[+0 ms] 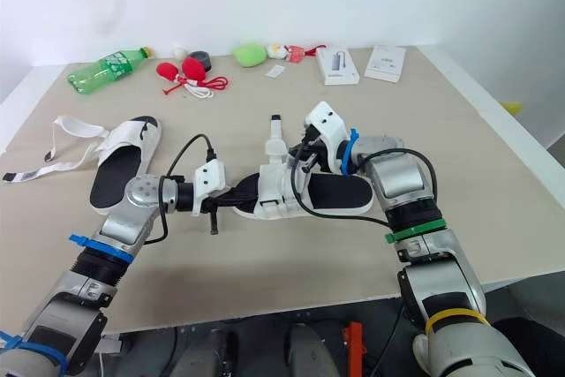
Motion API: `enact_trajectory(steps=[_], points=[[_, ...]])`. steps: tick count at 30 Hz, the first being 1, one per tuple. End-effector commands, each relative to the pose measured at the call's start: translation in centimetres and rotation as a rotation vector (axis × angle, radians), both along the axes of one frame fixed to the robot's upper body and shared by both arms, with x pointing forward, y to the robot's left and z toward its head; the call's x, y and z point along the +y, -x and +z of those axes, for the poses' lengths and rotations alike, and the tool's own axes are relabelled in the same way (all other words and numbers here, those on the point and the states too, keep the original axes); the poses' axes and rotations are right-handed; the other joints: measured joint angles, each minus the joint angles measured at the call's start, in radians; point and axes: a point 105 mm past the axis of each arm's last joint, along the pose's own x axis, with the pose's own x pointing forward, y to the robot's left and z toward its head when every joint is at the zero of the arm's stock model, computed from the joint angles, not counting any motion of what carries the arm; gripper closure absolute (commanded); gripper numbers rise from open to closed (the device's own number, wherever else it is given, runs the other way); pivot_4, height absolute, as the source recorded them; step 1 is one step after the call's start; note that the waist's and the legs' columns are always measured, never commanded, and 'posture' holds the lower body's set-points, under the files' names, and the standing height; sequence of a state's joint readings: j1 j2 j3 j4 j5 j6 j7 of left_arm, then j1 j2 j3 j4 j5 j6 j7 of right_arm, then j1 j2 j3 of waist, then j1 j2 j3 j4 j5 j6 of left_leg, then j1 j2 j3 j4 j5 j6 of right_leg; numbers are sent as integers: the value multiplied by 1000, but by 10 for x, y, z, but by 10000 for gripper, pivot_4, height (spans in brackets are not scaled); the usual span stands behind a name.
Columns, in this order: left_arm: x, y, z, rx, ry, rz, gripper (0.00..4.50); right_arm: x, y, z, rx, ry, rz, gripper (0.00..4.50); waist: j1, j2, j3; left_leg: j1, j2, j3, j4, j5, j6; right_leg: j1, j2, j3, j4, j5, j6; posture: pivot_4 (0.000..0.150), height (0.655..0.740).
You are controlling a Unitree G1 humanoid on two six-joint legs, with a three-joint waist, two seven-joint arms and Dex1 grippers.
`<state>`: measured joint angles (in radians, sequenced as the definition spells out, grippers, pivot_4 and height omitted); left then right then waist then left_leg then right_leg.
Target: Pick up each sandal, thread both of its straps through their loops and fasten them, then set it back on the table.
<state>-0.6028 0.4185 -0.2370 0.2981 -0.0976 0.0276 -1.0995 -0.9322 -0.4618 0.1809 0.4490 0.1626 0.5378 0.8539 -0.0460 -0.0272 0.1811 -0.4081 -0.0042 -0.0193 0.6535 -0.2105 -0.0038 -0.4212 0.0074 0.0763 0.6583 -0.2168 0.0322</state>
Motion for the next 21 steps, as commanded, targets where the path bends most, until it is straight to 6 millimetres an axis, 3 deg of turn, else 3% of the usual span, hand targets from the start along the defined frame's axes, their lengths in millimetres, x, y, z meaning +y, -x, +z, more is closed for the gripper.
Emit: enact_trajectory(steps=[1,4,9,13,16,21], points=[[-1,3,-1,-4,-7,-13,45000,-2,-12,49,-61,-155,-49,38602,0,0,0,0,0,0,0,0,0,0,0,0,0,0,0,1500,7400],[-1,3,-1,-5,-7,-14,45000,10,-13,63,-4,-258,-44,25791,0,0,0,-1,0,0,-1,0,0,-1,-1,0,0,0,-1,1500,7400],[-4,3,2,-9,1,-17,45000,30,-14,65,228,-470,-95,1789,0,0,0,-1,0,0,-2,0,0,-1,-2,-1,0,3,-6,1500,7400],[-4,3,2,-11,1,-17,45000,44,-7,59,362,-536,-62,605,1,0,0,-2,-1,0,-1,0,0,-2,-3,-2,0,3,-6,1500,7400],[-4,3,2,-11,4,-14,45000,33,-17,32,361,-439,-156,605,0,0,0,-2,-2,0,-2,0,0,-2,-4,-2,0,3,-6,1500,7400],[-4,4,1,-5,6,-17,45000,14,-31,6,364,-362,-263,605,-1,0,0,-2,-2,0,-2,0,0,-2,-4,-2,0,3,-5,1500,7400]])
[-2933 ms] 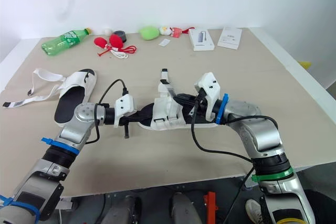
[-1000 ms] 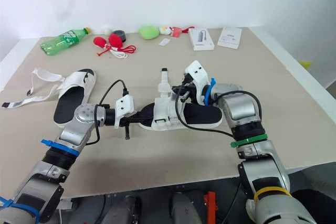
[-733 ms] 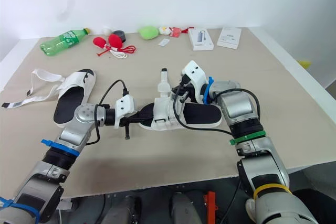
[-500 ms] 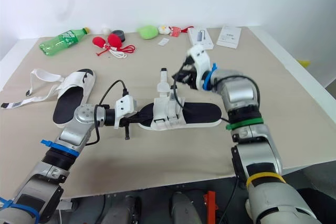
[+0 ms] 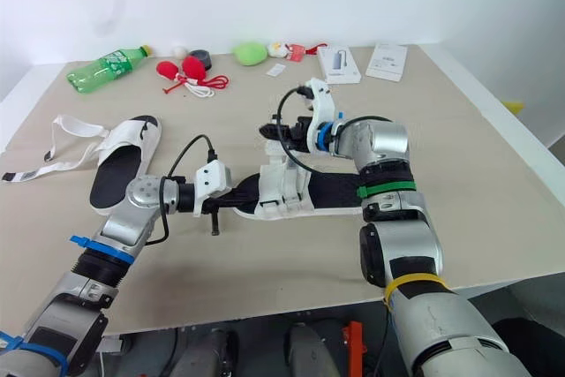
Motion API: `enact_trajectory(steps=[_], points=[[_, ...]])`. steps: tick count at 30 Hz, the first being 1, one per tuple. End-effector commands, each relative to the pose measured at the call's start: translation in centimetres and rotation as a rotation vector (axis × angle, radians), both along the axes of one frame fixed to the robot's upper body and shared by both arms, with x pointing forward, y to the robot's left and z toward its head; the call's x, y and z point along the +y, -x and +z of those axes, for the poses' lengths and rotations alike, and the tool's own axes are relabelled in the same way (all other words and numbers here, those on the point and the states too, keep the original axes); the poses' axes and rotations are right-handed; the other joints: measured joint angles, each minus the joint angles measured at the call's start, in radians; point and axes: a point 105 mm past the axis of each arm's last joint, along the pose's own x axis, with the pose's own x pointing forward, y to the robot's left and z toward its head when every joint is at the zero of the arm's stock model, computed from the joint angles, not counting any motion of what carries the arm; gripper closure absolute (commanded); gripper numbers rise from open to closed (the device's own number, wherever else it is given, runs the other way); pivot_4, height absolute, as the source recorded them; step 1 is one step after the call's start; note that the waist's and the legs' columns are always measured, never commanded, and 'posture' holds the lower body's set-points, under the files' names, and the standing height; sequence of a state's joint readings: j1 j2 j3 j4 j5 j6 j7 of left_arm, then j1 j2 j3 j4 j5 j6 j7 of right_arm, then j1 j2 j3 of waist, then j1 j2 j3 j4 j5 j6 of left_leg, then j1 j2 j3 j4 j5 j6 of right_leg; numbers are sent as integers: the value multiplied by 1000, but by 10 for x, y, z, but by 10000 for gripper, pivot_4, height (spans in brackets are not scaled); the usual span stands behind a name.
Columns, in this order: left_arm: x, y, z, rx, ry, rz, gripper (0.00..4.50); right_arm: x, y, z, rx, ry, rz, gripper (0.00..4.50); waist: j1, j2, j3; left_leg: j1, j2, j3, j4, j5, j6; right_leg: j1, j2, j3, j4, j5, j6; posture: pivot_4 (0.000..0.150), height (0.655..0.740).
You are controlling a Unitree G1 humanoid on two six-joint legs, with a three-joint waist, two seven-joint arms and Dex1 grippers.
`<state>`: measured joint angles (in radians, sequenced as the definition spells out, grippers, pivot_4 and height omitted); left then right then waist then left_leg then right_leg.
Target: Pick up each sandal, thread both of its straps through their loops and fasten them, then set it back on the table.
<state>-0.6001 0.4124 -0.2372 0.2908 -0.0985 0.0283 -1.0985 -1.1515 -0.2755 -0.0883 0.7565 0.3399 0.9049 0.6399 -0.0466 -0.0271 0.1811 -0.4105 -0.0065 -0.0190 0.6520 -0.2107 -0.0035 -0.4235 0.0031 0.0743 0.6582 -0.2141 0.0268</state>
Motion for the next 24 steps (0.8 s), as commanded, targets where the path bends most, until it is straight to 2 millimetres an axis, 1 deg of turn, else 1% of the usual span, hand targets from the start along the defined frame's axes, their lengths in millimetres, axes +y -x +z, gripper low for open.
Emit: enact_trajectory(steps=[1,4,7,13,17,24], points=[[-2,4,0,-2,1,-13,45000,-14,-12,-5,-25,68,-64,605,0,0,0,0,0,0,0,0,0,0,0,0,0,0,0,1500,7400],[-2,3,1,-1,4,-8,45000,-6,-9,-13,28,49,-24,605,-2,0,0,0,0,0,0,0,0,0,0,0,0,0,0,1500,7400],[-1,4,0,0,3,-4,45000,4,-5,-15,70,13,19,605,-2,0,0,0,0,0,0,0,0,0,1,0,0,0,0,1500,7400],[1,4,0,2,2,5,45000,20,-5,-1,99,-114,46,605,-3,0,0,0,1,0,-1,0,0,0,1,0,0,0,0,1500,7400],[1,4,0,4,5,9,45000,22,-7,0,88,-115,43,605,-3,0,0,0,1,0,-1,0,0,-1,1,0,0,0,0,1500,7400],[2,6,-2,8,7,19,45000,30,-6,18,63,-190,89,605,-4,0,0,0,1,0,-1,0,0,-1,2,0,0,0,0,1500,7400]])
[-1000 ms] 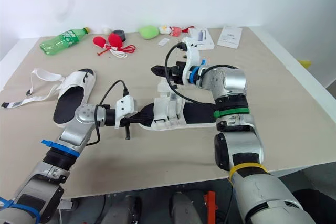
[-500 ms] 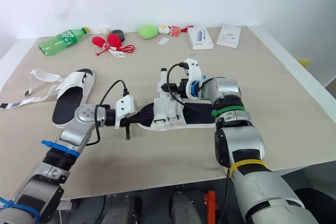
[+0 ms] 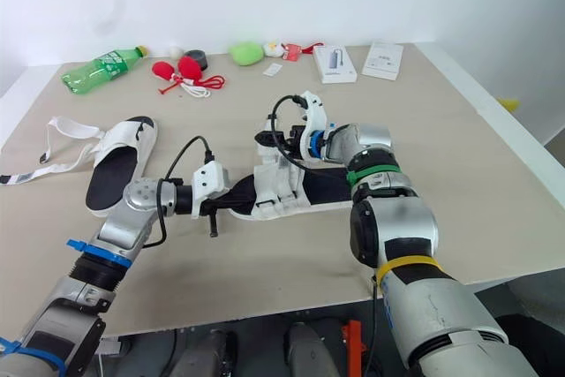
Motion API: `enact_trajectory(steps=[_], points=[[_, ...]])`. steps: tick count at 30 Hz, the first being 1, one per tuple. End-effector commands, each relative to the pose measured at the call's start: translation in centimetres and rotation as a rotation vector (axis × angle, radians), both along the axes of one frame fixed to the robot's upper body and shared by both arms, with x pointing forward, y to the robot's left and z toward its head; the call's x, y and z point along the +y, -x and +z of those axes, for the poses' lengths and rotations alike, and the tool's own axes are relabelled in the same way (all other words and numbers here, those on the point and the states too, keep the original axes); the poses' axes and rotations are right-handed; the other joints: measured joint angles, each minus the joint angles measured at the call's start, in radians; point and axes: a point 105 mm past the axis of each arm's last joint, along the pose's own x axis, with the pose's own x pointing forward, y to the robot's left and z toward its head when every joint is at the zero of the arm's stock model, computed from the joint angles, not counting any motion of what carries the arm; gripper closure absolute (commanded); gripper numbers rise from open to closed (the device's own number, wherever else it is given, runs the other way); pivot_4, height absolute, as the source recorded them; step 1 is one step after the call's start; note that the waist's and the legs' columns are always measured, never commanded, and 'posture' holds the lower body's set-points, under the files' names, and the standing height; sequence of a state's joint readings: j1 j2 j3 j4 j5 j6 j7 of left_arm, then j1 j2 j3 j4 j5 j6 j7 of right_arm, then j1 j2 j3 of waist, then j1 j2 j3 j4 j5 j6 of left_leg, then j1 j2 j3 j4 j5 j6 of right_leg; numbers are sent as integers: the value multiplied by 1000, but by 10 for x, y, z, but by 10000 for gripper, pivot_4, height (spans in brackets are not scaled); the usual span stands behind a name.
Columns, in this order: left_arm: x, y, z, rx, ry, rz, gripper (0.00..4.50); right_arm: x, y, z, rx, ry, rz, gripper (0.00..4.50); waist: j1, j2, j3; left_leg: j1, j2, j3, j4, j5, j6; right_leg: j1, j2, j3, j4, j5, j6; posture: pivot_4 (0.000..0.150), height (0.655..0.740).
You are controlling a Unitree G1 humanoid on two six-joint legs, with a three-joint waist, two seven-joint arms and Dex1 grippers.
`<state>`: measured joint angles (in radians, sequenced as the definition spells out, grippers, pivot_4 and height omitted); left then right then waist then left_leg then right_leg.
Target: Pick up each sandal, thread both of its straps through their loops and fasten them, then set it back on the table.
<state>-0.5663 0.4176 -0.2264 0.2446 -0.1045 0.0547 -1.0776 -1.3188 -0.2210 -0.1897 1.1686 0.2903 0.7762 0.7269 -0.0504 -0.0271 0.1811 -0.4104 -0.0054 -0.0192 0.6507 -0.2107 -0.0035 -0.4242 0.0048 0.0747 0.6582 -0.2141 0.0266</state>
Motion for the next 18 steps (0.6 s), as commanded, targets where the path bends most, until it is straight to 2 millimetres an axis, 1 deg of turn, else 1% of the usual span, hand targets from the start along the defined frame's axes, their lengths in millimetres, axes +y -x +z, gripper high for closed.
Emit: enact_trajectory(steps=[1,4,14,18], points=[[-1,3,-1,2,-7,-5,45000,9,1,28,-57,-72,51,605,0,0,0,0,0,0,0,0,0,0,0,0,0,0,0,1500,7400],[-1,3,-1,4,-5,-4,45000,12,7,31,-50,-66,110,605,0,0,0,0,0,0,0,0,0,0,0,0,0,0,0,1500,7400],[-2,5,-2,9,-3,-10,45000,11,14,44,-68,-46,185,605,0,0,0,0,0,0,0,0,0,0,0,0,0,0,0,1500,7400],[-4,5,-3,10,-3,-12,45000,9,16,53,-156,14,243,605,0,0,0,-1,0,0,0,0,0,-1,0,0,0,0,0,1500,7400]])
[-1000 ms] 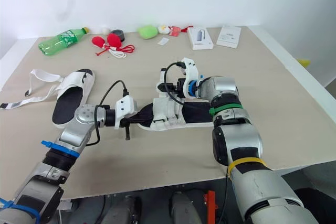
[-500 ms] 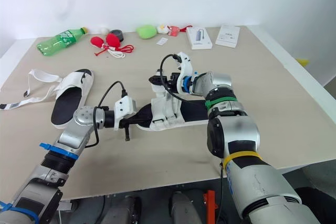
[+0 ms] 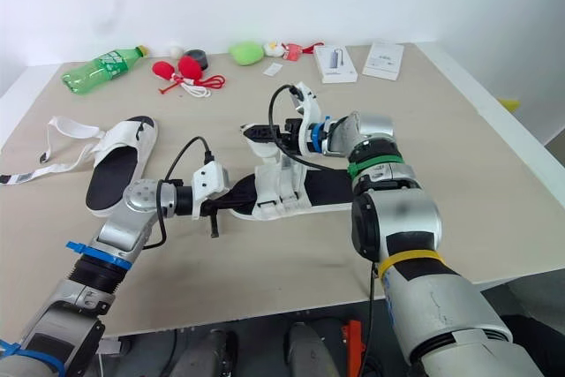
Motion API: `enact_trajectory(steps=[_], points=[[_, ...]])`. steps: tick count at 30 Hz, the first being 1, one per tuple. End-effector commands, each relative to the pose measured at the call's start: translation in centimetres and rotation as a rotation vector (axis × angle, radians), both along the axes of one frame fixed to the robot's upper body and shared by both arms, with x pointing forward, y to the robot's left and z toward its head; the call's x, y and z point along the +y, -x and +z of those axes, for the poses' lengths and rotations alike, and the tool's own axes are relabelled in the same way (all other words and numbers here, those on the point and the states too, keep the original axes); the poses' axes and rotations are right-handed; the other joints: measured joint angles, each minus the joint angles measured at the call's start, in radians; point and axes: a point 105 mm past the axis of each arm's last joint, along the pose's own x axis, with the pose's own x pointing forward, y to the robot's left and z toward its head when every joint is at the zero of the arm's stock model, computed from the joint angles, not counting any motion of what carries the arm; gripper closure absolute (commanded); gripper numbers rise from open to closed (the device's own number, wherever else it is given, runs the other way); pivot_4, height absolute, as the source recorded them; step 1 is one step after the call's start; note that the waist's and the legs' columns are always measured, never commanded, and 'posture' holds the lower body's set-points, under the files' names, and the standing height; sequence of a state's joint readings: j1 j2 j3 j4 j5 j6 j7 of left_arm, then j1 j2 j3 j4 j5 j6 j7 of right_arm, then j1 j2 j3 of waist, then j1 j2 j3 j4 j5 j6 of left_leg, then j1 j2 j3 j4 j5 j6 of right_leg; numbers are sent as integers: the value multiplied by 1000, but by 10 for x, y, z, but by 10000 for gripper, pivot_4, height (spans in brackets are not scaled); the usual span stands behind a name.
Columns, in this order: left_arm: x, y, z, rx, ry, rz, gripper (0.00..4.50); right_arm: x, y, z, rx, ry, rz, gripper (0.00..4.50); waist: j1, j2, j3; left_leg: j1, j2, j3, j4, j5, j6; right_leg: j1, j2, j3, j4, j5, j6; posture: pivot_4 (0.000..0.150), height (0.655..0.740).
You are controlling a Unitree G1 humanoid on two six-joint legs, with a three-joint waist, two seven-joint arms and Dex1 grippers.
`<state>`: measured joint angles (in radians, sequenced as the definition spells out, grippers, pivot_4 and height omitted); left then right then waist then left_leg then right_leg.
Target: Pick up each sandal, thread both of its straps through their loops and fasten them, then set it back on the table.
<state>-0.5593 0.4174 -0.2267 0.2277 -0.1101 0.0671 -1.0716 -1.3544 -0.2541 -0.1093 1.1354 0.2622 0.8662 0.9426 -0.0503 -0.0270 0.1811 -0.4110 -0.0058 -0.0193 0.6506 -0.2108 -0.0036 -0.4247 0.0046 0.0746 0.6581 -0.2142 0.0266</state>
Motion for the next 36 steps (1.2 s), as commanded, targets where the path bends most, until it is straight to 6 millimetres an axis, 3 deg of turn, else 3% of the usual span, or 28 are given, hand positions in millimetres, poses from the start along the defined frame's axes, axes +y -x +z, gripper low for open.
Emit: enact_trajectory(steps=[1,13,21,27,36], points=[[-3,3,-4,7,-9,-16,45000,3,0,38,-179,17,67,605,0,0,0,0,0,0,0,0,0,0,0,0,0,0,0,1500,7400],[-5,3,-3,7,-8,-19,45000,8,7,49,-270,66,185,605,0,0,0,0,0,0,0,0,0,0,-1,0,0,0,0,1500,7400],[-4,3,-4,12,-4,-12,45000,11,28,29,-203,126,331,605,1,0,0,0,0,-1,0,0,0,0,-1,-1,0,0,0,1500,7400],[-6,4,-4,17,6,-12,45000,4,32,11,-203,216,355,605,1,0,0,-1,0,-1,0,0,0,0,-2,-1,0,0,0,1500,7400],[-6,5,-5,23,9,-7,45000,3,44,20,-259,211,427,605,2,0,0,-1,-1,-1,1,0,0,0,-2,-2,0,0,0,1500,7400]])
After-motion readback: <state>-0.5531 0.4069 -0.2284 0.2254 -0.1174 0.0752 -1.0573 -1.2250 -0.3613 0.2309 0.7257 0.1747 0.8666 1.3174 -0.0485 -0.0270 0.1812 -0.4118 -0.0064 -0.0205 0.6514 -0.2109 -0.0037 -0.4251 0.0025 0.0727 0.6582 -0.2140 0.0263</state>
